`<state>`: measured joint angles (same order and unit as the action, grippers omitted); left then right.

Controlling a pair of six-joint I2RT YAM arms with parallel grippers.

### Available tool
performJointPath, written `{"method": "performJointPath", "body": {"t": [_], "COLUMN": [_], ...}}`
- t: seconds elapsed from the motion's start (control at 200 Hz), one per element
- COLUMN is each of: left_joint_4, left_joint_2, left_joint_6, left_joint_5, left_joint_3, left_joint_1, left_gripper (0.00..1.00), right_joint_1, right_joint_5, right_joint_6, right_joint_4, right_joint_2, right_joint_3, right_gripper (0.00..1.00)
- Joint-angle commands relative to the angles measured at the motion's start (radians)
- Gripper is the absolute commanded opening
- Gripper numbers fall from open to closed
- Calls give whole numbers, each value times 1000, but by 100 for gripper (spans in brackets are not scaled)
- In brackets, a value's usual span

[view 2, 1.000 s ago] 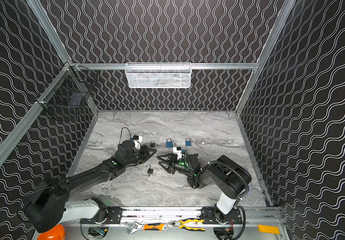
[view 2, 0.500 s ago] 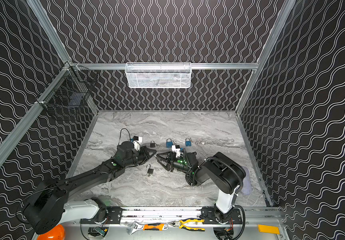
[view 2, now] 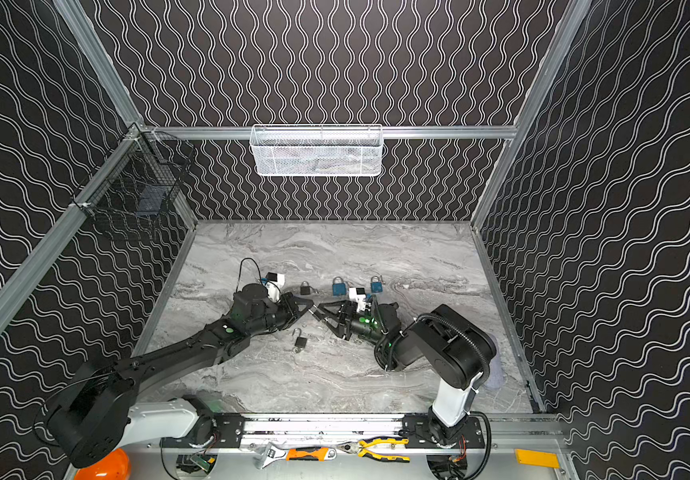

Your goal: Lock with the key

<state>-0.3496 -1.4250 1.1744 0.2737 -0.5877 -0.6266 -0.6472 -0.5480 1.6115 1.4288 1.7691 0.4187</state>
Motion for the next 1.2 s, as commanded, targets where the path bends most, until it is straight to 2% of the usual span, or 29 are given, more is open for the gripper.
{"method": "performJointPath", "body": {"t": [0.0,0.395,0.806,1.196], "left_joint_4": [-33,-45,-60,-92], "left_joint_2": [2,-13,-5,-26], "left_joint_6": [-1,2,4,18], "left_joint_5": [6,12,13,32], "left_joint_3": [3,-1,3,5], "left_joint_1": [-1,0,0,-1], "left_gripper": [0,0,0,0], "right_joint_1": [-1,-1,-1,-1], "right_joint_5": [-8,-8,-10,-10], "right_joint_6": [15,18,18,13], "right_joint_4": [84,123,140,150], "right_joint_2": [-5,-2,19,15], "right_joint_3": [-6,-28,-32,-37], "right_gripper": [50,36,33,20]}}
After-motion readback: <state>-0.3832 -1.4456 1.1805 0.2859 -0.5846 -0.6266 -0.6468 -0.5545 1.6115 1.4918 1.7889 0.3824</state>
